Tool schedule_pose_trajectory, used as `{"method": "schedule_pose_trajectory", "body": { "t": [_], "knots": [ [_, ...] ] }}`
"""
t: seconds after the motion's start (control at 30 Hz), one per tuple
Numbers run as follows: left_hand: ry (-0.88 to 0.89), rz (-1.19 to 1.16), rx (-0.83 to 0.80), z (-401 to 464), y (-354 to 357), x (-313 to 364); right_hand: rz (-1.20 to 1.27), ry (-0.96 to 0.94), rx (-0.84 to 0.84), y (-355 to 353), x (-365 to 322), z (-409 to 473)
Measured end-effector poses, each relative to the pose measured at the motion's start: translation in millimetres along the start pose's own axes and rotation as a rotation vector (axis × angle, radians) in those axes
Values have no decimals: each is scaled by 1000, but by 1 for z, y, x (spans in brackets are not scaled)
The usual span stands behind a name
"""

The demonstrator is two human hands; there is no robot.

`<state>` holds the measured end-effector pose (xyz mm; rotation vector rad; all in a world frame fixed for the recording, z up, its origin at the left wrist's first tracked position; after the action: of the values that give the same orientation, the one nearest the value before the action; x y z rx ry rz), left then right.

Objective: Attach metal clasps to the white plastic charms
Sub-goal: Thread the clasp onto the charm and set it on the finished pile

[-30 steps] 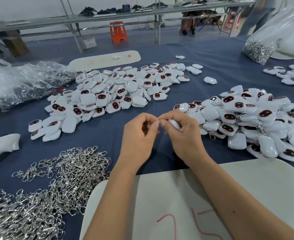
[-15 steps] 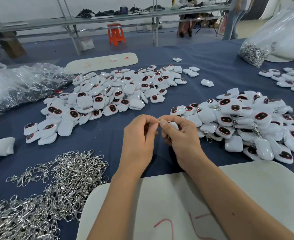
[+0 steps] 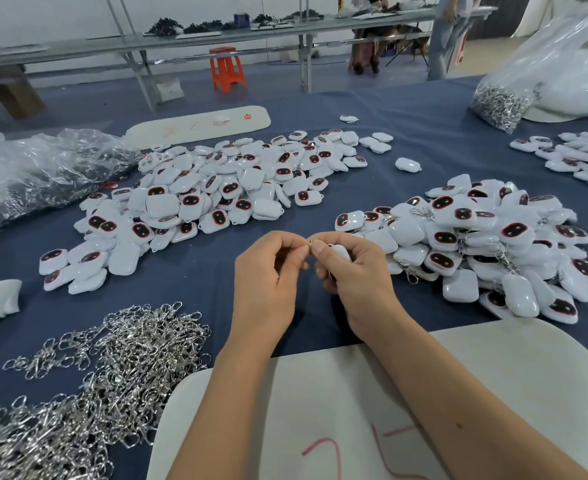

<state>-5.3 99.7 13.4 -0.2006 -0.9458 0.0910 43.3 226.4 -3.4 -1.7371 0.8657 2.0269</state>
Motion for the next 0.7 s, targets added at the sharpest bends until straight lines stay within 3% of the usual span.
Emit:
{"method": "schedule_pose_trajectory", "body": {
  "t": [0.4,0.7],
  "knots": [
    [-13,8,32,-3,4,1,-31,17,7,0,0,0],
    [4,49,162,-8,13,7,154,118,71,7,3,-6]
  ]
}}
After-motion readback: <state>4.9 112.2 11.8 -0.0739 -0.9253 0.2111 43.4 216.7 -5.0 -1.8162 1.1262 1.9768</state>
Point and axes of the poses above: each hand's wrist, its own z-axis towards the middle knuckle, its own y-axis out of the palm, x = y × z, the point moved 2 cm from there along z, towards the middle knuckle, and after that the axes turned 12 degrees about x, right-handed, at the moved point
